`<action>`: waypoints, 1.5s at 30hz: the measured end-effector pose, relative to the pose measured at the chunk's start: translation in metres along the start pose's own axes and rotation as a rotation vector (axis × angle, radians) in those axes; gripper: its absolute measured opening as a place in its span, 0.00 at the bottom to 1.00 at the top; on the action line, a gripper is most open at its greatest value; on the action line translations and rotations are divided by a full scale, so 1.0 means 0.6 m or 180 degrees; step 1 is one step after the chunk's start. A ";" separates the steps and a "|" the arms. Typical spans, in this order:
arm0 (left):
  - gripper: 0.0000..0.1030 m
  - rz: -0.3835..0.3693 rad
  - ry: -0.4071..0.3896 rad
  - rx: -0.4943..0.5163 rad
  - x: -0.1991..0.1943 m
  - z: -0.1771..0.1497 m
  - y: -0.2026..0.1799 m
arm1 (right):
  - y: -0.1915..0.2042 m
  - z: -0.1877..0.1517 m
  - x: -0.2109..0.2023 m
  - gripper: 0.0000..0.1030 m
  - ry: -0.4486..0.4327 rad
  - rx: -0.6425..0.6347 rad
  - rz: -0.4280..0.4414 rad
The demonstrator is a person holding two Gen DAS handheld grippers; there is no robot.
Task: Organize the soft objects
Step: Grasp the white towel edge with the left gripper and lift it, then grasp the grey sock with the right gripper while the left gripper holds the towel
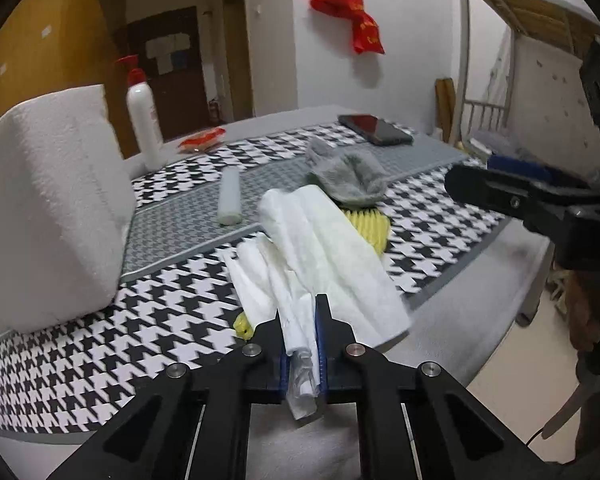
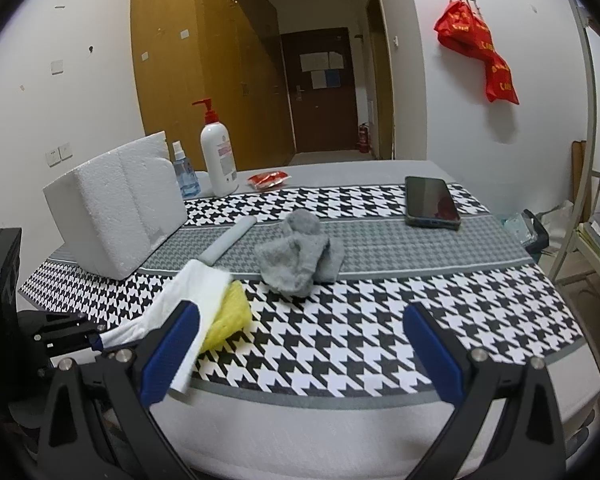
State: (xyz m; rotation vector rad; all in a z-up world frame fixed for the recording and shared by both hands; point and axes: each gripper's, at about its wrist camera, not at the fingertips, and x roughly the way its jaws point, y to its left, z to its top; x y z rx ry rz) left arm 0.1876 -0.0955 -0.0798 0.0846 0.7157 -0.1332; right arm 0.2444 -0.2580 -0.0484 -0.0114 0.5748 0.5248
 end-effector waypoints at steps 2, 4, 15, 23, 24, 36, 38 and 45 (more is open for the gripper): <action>0.08 -0.0038 -0.0067 -0.0058 -0.011 0.000 0.009 | 0.004 0.005 0.004 1.00 0.0006 -0.0023 -0.0010; 0.06 -0.0085 -0.0125 -0.0090 -0.021 0.000 0.015 | 0.007 0.011 0.010 1.00 0.0023 -0.0032 0.0002; 0.06 0.0170 -0.0205 -0.0250 -0.037 -0.009 0.057 | 0.032 0.037 0.053 1.00 0.0161 -0.0141 0.0113; 0.06 0.0298 -0.0187 -0.0407 -0.040 -0.020 0.088 | 0.038 0.064 0.104 1.00 0.0381 -0.0231 0.0072; 0.06 0.0303 -0.0181 -0.0422 -0.040 -0.022 0.091 | 0.038 0.067 0.110 1.00 0.0403 -0.0245 0.0056; 0.06 0.0374 -0.0183 -0.0514 -0.055 -0.038 0.123 | 0.030 0.080 0.178 1.00 0.0684 -0.0257 -0.0016; 0.06 0.0367 -0.0186 -0.0519 -0.056 -0.039 0.125 | 0.027 0.080 0.187 1.00 0.0737 -0.0237 -0.0012; 0.06 0.0352 -0.0194 -0.0529 -0.056 -0.038 0.131 | 0.028 0.080 0.215 0.99 0.0820 -0.0259 -0.0050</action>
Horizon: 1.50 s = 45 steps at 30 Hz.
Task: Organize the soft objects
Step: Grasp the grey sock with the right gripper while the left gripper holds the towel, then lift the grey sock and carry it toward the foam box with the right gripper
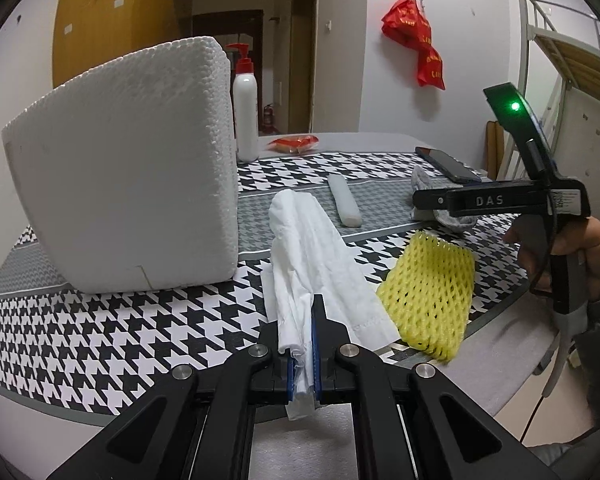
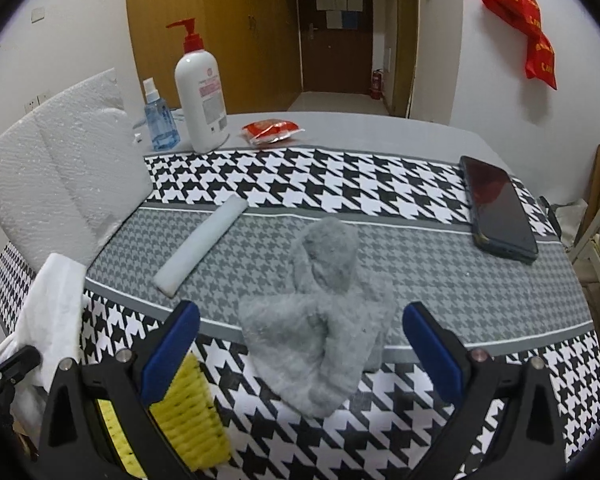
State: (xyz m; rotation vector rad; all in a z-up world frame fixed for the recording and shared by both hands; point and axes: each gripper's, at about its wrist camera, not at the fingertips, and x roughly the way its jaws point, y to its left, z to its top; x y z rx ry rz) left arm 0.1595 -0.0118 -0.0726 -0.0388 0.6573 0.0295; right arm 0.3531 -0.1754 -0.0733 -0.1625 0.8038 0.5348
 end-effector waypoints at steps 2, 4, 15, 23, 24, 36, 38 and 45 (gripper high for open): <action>0.06 0.0009 0.0007 0.0002 0.001 0.001 0.001 | 0.000 0.001 0.008 0.99 0.0041 -0.0003 -0.0008; 0.06 0.0002 0.0019 -0.0008 0.002 0.001 0.002 | -0.003 0.002 0.013 0.95 0.0083 0.0018 0.0020; 0.06 -0.0042 0.0029 -0.0007 0.008 -0.002 0.004 | 0.001 -0.001 0.030 0.58 0.0238 -0.0017 0.0099; 0.06 -0.0051 0.0010 0.0011 0.006 -0.002 0.002 | -0.005 -0.002 0.019 0.23 0.0182 0.0015 0.0075; 0.06 -0.0058 0.0003 0.0017 0.005 -0.001 0.001 | -0.005 -0.003 0.015 0.23 0.0174 0.0030 0.0105; 0.06 -0.0136 -0.0105 0.0118 -0.019 0.013 -0.015 | -0.018 -0.011 -0.056 0.23 -0.0052 0.0197 0.0160; 0.06 -0.0153 -0.0117 0.0126 -0.023 0.014 -0.016 | -0.018 -0.013 -0.069 0.23 -0.0098 0.0206 0.0166; 0.06 -0.0200 -0.0184 0.0179 -0.040 0.025 -0.018 | -0.014 -0.024 -0.114 0.23 -0.0282 0.0237 0.0183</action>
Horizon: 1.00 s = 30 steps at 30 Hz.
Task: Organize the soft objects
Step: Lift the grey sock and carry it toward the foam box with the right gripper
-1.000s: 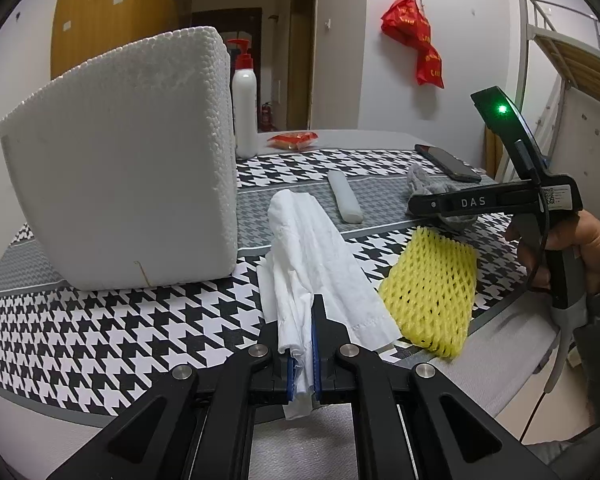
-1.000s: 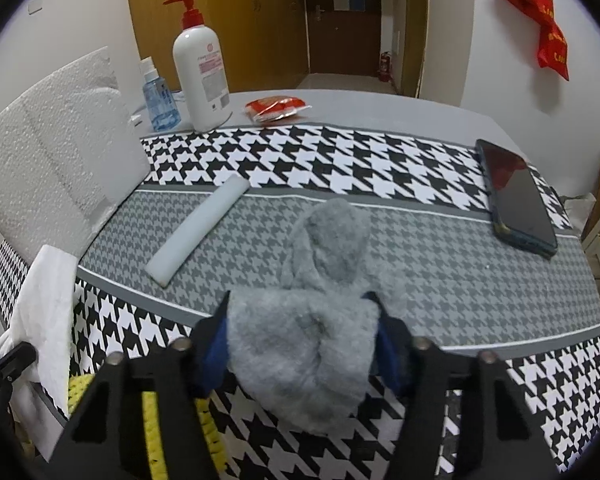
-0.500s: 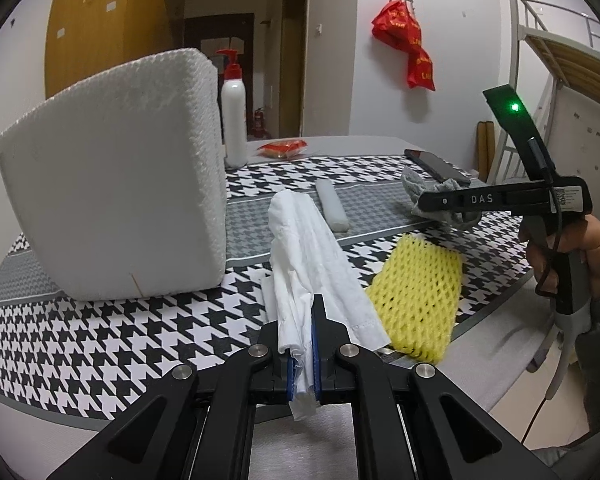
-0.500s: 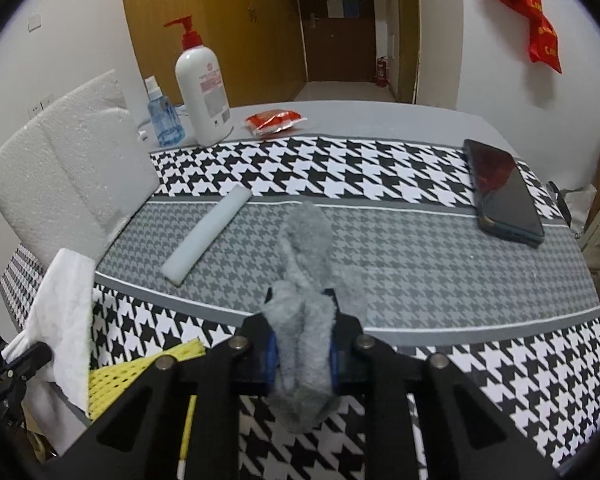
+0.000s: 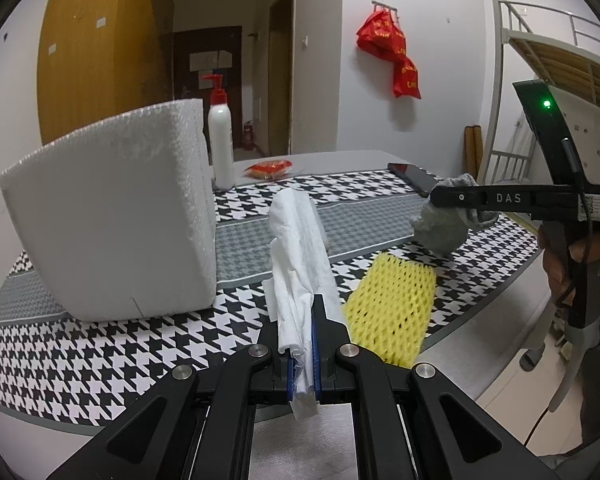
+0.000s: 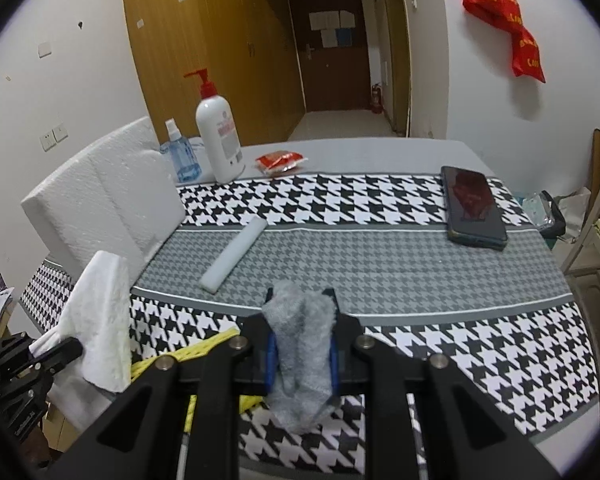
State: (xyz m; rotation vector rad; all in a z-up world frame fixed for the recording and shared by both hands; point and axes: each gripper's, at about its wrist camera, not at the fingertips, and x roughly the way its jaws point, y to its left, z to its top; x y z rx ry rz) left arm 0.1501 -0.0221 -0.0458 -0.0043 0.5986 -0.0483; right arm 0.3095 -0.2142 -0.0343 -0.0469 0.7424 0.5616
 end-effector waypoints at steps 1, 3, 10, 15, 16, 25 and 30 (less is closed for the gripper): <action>0.06 -0.0011 -0.0011 0.0013 -0.002 0.002 -0.001 | 0.002 -0.001 -0.007 0.23 -0.0032 0.0001 -0.0002; 0.06 -0.0027 -0.0037 0.0050 -0.006 0.006 -0.004 | 0.003 -0.002 -0.017 0.23 -0.0068 0.0010 -0.0007; 0.06 -0.0069 -0.0167 0.0142 -0.024 0.022 -0.007 | 0.014 0.000 -0.063 0.23 -0.0273 0.0050 0.0011; 0.06 -0.0112 -0.0242 0.0162 -0.033 0.034 -0.006 | 0.027 0.001 -0.088 0.23 -0.0395 0.0041 0.0017; 0.06 -0.0112 -0.0256 0.0165 -0.035 0.033 -0.004 | 0.031 0.002 -0.092 0.23 -0.0416 0.0038 0.0025; 0.06 -0.0089 -0.0426 0.0181 -0.065 0.041 0.015 | 0.082 0.004 -0.120 0.23 -0.0570 -0.0058 0.0113; 0.06 -0.0054 -0.0489 0.0150 -0.085 0.043 0.035 | 0.118 0.004 -0.130 0.23 -0.0643 -0.0123 0.0165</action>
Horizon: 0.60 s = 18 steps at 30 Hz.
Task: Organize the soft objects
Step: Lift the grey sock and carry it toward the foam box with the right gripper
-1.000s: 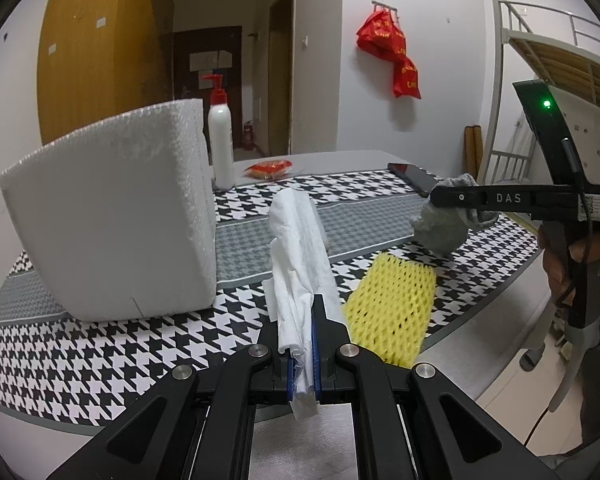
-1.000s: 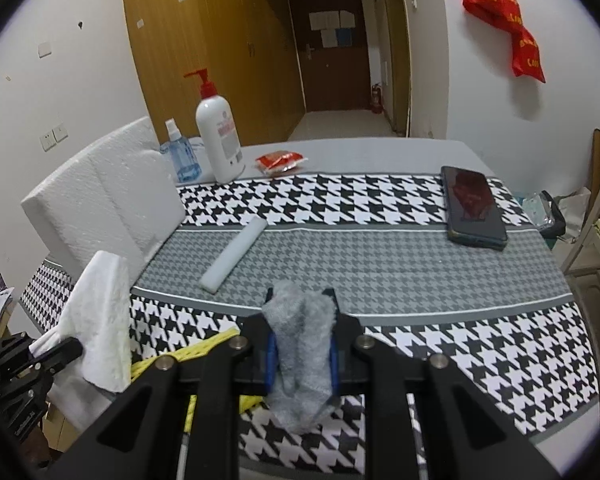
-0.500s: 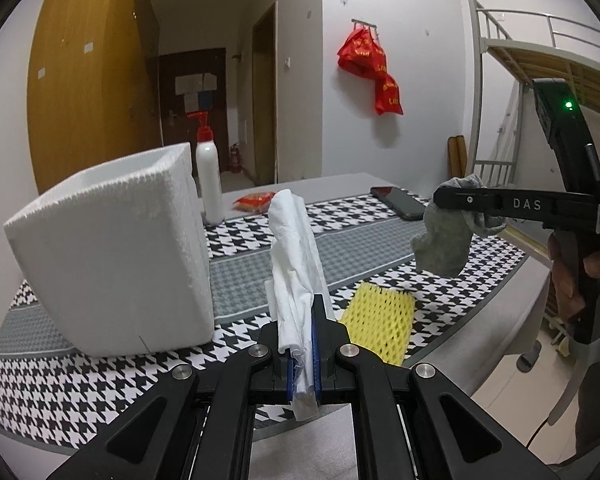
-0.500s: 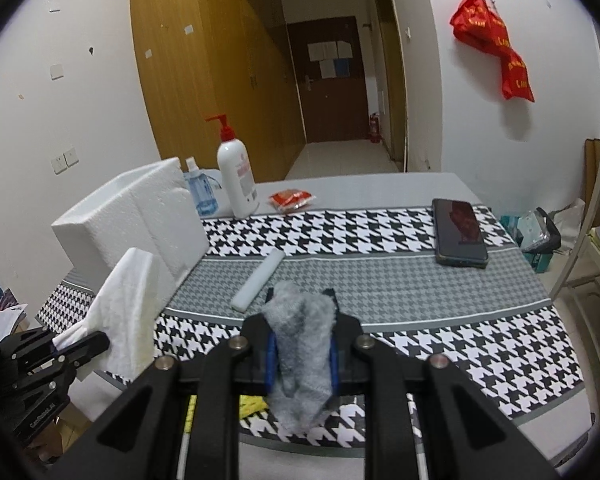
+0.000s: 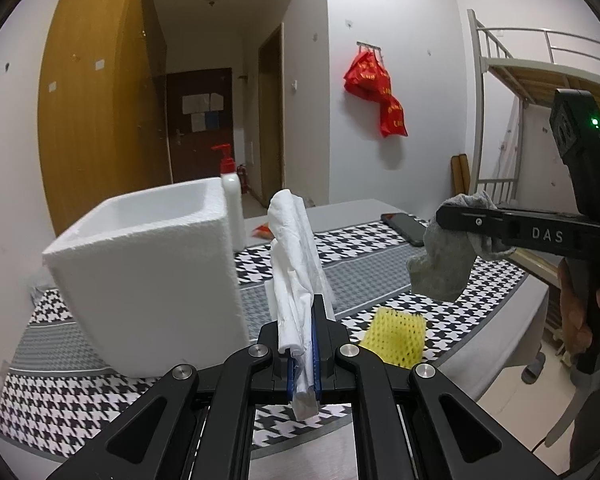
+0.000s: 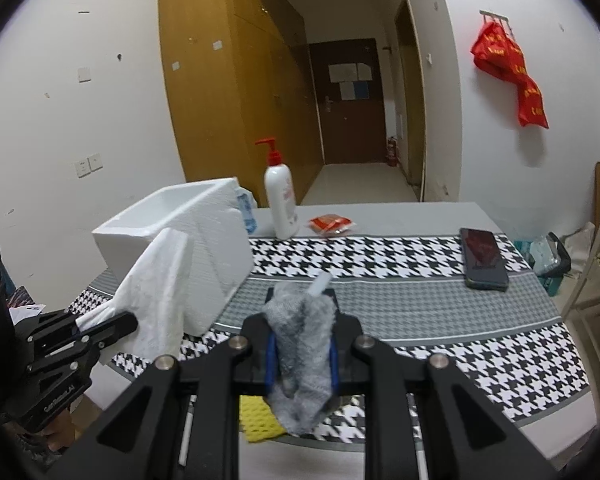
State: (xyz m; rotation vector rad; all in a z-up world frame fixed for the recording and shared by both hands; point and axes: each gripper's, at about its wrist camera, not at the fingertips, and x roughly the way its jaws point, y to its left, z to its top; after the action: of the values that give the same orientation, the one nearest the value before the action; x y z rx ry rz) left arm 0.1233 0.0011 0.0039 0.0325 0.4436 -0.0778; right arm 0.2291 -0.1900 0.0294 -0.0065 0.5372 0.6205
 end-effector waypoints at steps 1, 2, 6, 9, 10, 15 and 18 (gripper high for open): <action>0.06 0.0015 -0.0011 -0.0005 -0.001 0.001 0.003 | 0.009 0.001 -0.001 0.23 -0.0013 -0.0011 0.0018; 0.06 0.0034 -0.0025 -0.0009 -0.006 0.001 0.007 | 0.015 0.002 -0.002 0.23 -0.0025 -0.0021 0.0031; 0.06 0.0099 -0.0086 -0.0010 -0.024 0.001 0.022 | 0.046 0.005 -0.002 0.23 -0.0075 -0.0088 0.0096; 0.06 0.0166 -0.0126 -0.0019 -0.042 -0.001 0.037 | 0.070 0.008 -0.001 0.23 -0.0113 -0.0124 0.0170; 0.06 0.0190 -0.0135 -0.0019 -0.048 -0.001 0.042 | 0.081 0.009 0.000 0.23 -0.0128 -0.0147 0.0208; 0.06 0.0316 -0.0189 -0.0038 -0.069 -0.004 0.064 | 0.122 0.014 0.004 0.23 -0.0175 -0.0258 0.0335; 0.06 0.0400 -0.0204 -0.0061 -0.080 -0.005 0.078 | 0.144 0.018 0.005 0.23 -0.0196 -0.0315 0.0399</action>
State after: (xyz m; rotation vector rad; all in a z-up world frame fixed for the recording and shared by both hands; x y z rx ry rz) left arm 0.0827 0.0513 0.0224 0.0389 0.3774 0.0489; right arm 0.1883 -0.1158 0.0501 -0.0471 0.4494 0.7670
